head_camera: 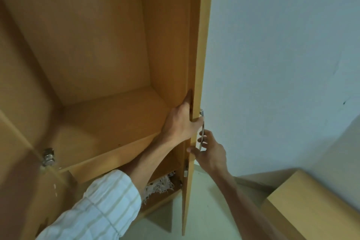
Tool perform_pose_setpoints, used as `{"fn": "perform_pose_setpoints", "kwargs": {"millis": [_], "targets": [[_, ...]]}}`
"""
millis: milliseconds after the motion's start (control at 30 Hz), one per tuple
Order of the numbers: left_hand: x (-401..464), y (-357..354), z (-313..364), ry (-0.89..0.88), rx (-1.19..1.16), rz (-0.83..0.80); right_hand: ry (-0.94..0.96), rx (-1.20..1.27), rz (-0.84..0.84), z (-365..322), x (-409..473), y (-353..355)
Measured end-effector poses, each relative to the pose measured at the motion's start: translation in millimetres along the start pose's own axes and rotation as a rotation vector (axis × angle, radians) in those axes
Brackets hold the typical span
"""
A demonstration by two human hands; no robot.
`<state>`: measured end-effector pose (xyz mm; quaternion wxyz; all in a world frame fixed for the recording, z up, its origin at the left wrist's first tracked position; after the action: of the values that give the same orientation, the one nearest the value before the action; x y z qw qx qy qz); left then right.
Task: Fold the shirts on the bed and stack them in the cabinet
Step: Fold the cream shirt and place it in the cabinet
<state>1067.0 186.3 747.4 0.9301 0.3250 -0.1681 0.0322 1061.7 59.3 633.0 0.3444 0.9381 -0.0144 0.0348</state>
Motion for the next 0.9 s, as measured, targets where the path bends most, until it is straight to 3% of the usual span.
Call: {"fn": "perform_pose_setpoints", "kwargs": {"millis": [233, 433, 900], "targets": [[-9, 73, -76, 0.197, 0.0, 0.069, 0.167, -0.161, -0.119, -69, 13, -72], [4, 127, -130, 0.231, -0.146, 0.168, 0.342, -0.161, -0.141, -118, 47, -126], [59, 166, -212, 0.357, -0.207, 0.261, 0.381, -0.105, -0.239, -165, 107, -187]]}}
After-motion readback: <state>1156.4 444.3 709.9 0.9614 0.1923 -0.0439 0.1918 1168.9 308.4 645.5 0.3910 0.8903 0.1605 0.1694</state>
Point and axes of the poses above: each hand's wrist, its own x-axis towards the middle knuckle, its own y-axis out of the back of the hand, z = x × y, the point moved 7 cm from there along x, towards the middle knuckle, and after that the axes turned 3 degrees about -x, right-handed, at the moved point
